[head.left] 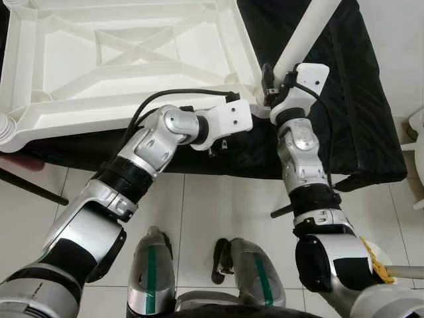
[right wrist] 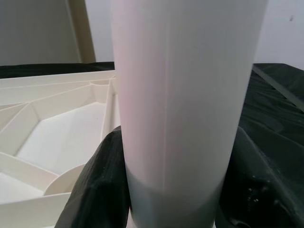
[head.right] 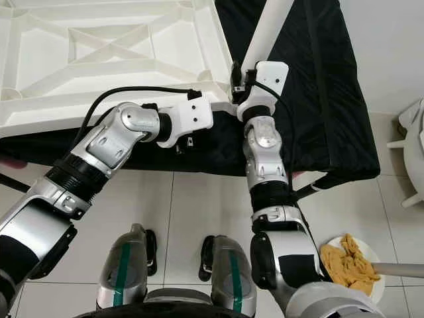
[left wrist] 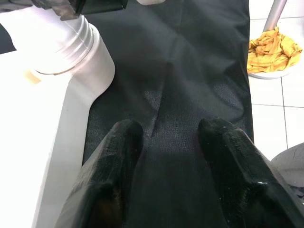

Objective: Building children table

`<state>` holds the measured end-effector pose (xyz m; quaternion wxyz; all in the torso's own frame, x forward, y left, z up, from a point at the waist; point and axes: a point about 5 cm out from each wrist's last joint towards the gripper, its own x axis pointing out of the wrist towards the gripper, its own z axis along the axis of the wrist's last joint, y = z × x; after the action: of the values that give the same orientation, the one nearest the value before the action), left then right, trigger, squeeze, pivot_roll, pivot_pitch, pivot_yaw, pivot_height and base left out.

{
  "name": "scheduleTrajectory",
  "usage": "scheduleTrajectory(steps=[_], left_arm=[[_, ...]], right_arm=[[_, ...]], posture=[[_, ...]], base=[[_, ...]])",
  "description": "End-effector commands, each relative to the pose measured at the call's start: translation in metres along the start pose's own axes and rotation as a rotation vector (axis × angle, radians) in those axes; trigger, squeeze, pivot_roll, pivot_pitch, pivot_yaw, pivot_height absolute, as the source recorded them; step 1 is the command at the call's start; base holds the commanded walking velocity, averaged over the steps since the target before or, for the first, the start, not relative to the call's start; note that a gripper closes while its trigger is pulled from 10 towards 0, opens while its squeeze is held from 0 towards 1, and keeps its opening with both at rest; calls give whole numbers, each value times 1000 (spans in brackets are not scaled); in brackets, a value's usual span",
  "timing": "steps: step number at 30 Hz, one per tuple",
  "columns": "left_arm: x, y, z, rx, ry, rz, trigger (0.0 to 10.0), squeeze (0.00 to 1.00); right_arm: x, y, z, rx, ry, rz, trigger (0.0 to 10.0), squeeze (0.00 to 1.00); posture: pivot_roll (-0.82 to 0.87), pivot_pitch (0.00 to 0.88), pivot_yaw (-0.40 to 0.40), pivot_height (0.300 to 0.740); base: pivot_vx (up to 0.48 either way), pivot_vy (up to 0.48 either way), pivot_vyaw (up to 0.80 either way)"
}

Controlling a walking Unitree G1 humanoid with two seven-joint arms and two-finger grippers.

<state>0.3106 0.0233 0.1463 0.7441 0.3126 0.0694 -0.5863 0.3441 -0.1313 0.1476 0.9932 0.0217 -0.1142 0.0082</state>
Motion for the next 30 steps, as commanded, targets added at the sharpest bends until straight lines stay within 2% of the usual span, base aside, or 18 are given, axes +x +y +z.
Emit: scheduleTrajectory(steps=[1,4,12,13,25,30], left_arm=[[2,-7,1,12,-9,-56,10000,0],[2,-8,1,11,-10,-57,10000,0],[2,-7,1,9,-10,-55,10000,0],[1,-7,1,8,-10,-53,10000,0],[0,-5,1,5,-11,-42,10000,0],[0,-3,1,4,-10,-36,10000,0]], right_arm=[[-5,4,-8,2,39,-35,10000,0],[-7,11,-7,4,36,-14,10000,0],[-8,7,-7,-8,49,-19,10000,0],[-9,8,-6,0,46,-25,10000,1000],[-9,-1,1,-13,15,7,10000,1000],[-9,-4,2,-19,14,96,10000,1000]], posture=[[39,20,-73,740],[37,23,-73,740],[36,27,-75,740],[36,30,-75,740],[35,38,-74,740],[34,38,-75,740]], base=[[0,0,0],[0,0,0],[0,0,0],[0,0,0],[0,0,0],[0,0,0]])
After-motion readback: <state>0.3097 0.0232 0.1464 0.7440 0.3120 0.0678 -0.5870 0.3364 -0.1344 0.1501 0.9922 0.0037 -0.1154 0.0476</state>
